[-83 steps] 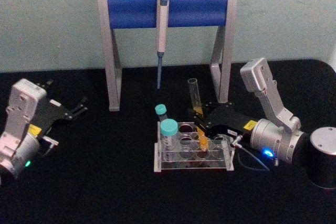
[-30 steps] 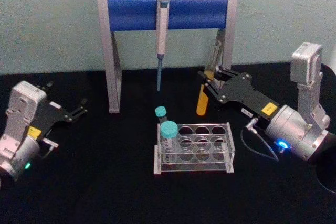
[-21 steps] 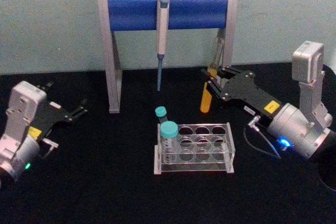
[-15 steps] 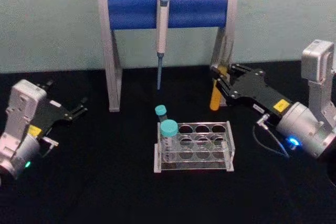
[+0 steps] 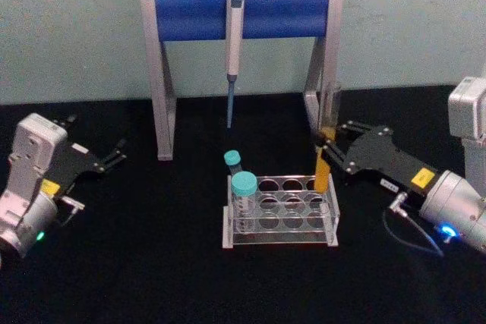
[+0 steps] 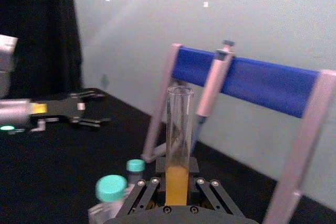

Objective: Pick up the test tube from the test tube rack, shake it, then place it back into the test tube rack.

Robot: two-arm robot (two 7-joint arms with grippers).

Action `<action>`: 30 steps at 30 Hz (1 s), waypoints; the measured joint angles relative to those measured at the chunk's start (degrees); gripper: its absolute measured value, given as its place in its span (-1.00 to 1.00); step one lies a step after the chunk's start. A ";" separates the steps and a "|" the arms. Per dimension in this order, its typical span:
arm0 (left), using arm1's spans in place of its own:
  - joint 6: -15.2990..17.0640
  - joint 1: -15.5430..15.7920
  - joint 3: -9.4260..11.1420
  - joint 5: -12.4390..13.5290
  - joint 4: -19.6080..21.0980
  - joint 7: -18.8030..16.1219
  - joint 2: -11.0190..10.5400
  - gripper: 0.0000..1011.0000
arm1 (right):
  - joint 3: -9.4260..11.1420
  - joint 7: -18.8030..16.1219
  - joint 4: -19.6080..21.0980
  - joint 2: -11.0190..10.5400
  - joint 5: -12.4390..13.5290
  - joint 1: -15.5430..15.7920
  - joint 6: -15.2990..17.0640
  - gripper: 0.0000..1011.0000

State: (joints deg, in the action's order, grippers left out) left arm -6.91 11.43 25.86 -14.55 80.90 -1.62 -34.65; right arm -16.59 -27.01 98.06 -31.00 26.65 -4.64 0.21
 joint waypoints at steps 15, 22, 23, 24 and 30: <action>0.00 0.00 0.00 0.00 0.00 0.00 0.00 0.98 | -4.95 -3.86 -4.13 2.68 3.74 -4.81 -1.45 -0.55; 0.00 0.00 0.00 0.00 0.00 0.00 0.00 0.98 | -4.61 0.18 -7.01 5.22 1.69 -6.48 -4.31 -0.55; 0.00 0.00 0.00 0.00 0.00 0.00 0.00 0.98 | -4.47 0.61 -7.23 5.42 1.43 -6.56 -4.47 -0.55; 0.00 0.00 0.00 0.00 0.00 0.00 0.00 0.98 | -4.19 1.37 -7.51 5.73 0.98 -6.65 -4.64 -0.55; 0.00 0.00 0.00 0.00 0.00 0.00 0.00 0.98 | -3.04 3.08 -8.06 6.54 -0.56 -6.53 -4.81 -0.55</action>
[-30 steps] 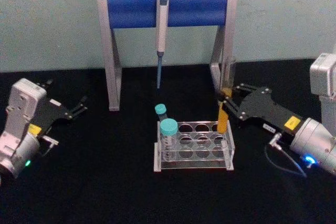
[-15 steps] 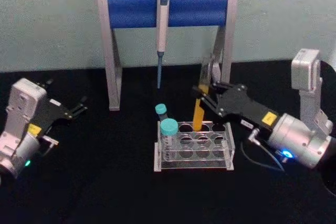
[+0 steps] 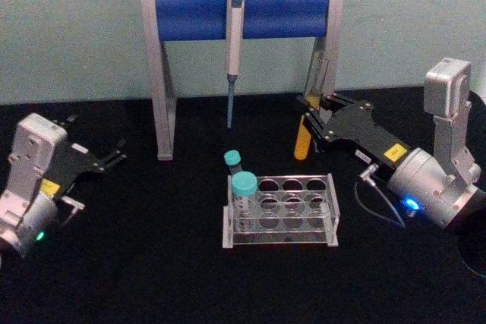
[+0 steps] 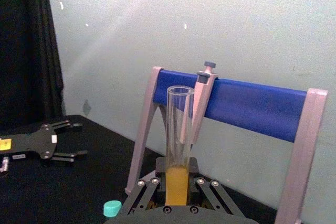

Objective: Pick up the test tube from the test tube rack, shake it, then place it back into the test tube rack.

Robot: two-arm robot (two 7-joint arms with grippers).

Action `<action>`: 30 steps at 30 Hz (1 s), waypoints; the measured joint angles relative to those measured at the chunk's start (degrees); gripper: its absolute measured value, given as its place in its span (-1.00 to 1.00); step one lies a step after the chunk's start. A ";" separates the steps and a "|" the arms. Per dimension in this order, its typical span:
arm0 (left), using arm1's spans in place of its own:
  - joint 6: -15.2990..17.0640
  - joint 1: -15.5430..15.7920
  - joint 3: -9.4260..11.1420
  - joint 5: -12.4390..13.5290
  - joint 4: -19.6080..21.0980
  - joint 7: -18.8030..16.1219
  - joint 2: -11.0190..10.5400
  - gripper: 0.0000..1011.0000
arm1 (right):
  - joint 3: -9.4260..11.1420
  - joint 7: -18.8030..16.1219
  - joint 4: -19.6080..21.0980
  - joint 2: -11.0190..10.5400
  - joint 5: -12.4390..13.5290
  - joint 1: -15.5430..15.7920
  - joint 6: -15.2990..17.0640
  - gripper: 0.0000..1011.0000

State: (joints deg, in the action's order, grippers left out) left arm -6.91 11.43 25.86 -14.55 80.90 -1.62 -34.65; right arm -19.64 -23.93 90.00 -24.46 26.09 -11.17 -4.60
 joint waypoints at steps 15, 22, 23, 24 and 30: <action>0.00 0.00 0.00 0.00 0.00 0.00 0.00 0.98 | 1.90 1.11 0.80 -0.20 -3.11 1.34 0.26 -0.55; 0.00 0.00 0.00 0.00 0.00 0.00 0.00 0.98 | 2.96 0.45 3.00 -2.16 -3.64 3.20 1.83 -0.55; 0.00 0.00 0.00 0.00 0.00 0.00 0.00 0.98 | 3.19 -0.17 3.77 -2.80 -3.29 3.79 2.38 -0.55; 0.00 0.00 0.00 0.00 0.00 0.00 0.00 0.98 | 3.30 -0.66 4.22 -3.16 -2.92 4.11 2.84 -0.55; 0.00 0.00 0.00 0.00 0.00 0.00 0.00 0.98 | 2.89 -4.11 6.77 -5.75 -0.38 5.56 5.49 -0.55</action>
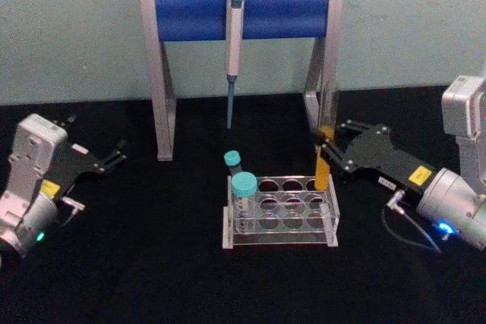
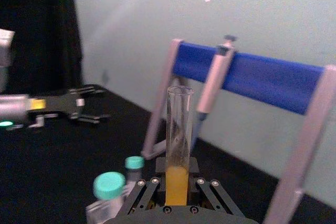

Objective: Pick up the test tube from the test tube rack, shake it, then place it back into the test tube rack.

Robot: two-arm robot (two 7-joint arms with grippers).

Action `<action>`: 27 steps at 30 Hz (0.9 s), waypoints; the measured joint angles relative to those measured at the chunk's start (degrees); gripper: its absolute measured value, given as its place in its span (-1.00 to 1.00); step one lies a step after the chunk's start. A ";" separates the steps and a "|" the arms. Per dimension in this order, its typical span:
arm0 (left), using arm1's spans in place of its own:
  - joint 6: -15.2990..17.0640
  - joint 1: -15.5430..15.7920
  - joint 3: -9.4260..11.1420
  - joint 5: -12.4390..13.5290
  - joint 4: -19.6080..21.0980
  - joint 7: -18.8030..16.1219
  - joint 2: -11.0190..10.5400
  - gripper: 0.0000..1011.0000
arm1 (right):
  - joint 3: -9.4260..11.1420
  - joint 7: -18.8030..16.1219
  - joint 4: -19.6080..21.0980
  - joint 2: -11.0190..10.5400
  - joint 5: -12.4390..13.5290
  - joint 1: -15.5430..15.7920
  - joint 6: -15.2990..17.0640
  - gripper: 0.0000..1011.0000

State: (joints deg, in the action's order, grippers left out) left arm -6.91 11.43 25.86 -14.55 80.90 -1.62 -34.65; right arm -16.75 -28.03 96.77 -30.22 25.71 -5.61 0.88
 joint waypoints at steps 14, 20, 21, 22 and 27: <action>0.00 0.00 0.00 0.00 0.00 0.00 0.00 0.98 | -4.99 -4.32 -2.54 1.47 3.59 -3.73 -1.56 -0.55; 0.00 0.00 0.00 0.00 0.00 0.00 0.00 0.98 | -5.35 -1.05 -5.06 3.80 2.51 -5.24 -3.88 -0.55; 0.00 0.00 0.00 0.00 0.00 0.00 0.00 0.98 | -5.28 0.10 -5.61 4.38 1.83 -5.48 -4.51 -0.55; 0.00 0.00 0.00 0.00 0.00 0.00 0.00 0.98 | -5.23 0.54 -5.82 4.58 1.58 -5.58 -4.72 -0.55; 0.00 0.00 0.00 0.00 0.00 0.00 0.00 0.98 | -4.34 3.19 -6.78 5.76 -0.17 -5.83 -5.20 -0.55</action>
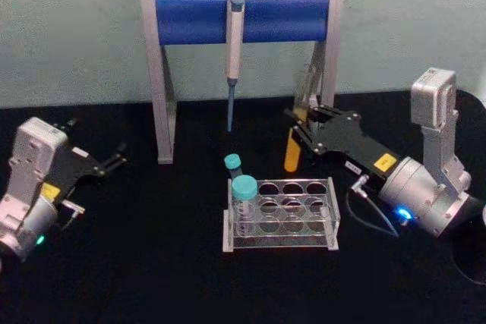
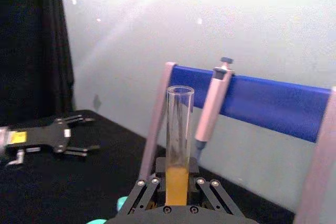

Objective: Pick up the test tube from the test tube rack, shake it, then place it back into the test tube rack.

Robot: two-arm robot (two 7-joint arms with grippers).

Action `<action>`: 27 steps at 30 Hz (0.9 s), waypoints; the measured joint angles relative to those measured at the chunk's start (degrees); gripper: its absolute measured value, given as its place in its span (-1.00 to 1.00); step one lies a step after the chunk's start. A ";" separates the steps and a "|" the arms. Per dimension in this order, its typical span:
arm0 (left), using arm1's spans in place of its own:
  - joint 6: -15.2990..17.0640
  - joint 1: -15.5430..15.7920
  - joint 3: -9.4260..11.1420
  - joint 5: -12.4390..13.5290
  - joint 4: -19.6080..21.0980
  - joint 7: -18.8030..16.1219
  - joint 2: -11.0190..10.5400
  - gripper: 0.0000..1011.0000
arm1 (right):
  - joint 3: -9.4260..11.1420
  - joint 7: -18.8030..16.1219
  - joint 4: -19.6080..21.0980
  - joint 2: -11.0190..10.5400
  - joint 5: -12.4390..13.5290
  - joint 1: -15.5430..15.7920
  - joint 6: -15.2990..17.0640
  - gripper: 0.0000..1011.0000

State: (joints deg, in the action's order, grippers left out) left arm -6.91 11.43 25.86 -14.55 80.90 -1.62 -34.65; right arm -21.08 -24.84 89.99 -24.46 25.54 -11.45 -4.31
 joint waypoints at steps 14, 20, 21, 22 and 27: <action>0.00 0.00 0.00 0.00 0.00 0.00 0.00 0.98 | 1.55 0.77 0.19 0.75 -1.48 0.65 0.43 -0.55; 0.00 0.00 0.00 0.00 0.00 0.00 0.00 0.98 | 2.18 1.03 0.55 0.57 -2.07 1.03 0.70 -0.55; 0.00 0.00 0.00 0.00 0.00 0.00 0.00 0.98 | 2.27 1.10 0.62 0.51 -2.18 1.10 0.75 -0.55; 0.00 0.00 0.00 0.00 0.00 0.00 0.00 0.98 | 2.38 1.18 0.72 0.42 -2.30 1.21 0.79 -0.55; 0.00 0.00 0.00 0.00 0.00 0.00 0.00 0.98 | 3.25 1.57 1.75 -0.68 -3.20 2.22 1.38 -0.55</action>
State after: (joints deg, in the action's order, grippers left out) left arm -6.91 11.43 25.86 -14.55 80.90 -1.62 -34.64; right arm -17.83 -23.27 91.74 -25.14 22.33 -9.23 -2.94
